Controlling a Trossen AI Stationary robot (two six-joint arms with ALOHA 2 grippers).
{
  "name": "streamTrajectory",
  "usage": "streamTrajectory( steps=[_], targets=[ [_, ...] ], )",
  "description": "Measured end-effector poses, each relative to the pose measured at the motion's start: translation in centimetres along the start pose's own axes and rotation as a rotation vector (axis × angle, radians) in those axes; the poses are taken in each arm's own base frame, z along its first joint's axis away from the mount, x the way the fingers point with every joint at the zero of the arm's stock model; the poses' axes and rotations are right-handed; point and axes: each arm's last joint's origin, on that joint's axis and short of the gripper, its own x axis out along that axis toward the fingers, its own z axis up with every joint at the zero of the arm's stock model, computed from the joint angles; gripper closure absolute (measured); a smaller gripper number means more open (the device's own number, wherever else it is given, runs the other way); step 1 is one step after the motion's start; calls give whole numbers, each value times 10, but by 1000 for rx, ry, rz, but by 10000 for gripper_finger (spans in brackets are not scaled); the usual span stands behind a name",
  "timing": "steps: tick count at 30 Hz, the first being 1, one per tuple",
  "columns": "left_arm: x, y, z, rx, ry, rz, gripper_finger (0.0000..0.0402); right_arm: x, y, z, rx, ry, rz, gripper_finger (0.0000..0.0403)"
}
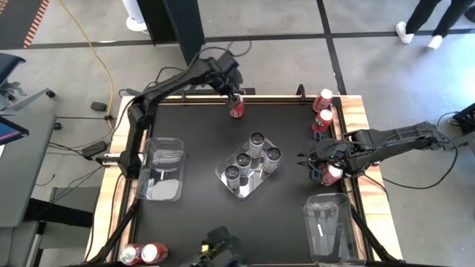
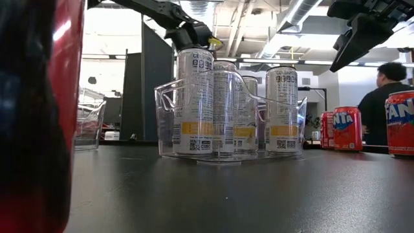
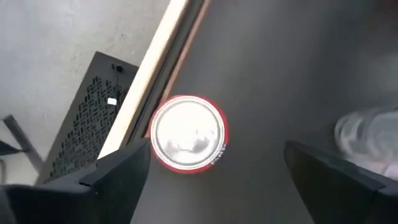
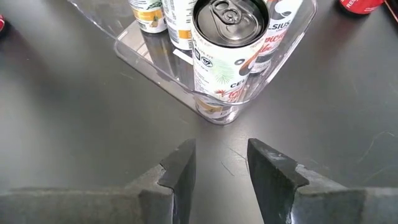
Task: Sort soda cans
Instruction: Put the orange soda can into the left transparent bin
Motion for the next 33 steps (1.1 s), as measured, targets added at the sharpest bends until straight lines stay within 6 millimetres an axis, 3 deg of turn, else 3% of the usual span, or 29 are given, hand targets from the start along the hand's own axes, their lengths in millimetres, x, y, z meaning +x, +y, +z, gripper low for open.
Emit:
streamTrajectory(
  steps=[5, 18, 25, 33],
  targets=[
    [13, -4, 0, 96, 76, 2, 20, 0, 0, 0, 22, 0, 0, 242],
    [12, 6, 5, 319, 27, 40, 18, -1, 5, -1, -7, 1, 23, 242],
    [14, 8, 2, 288, 36, 20, 18, -1, 7, -2, -25, 1, 31, 242],
    [23, 16, -6, 138, 69, 21, 18, -1, 7, 0, -31, -20, 36, 242]
  ],
)
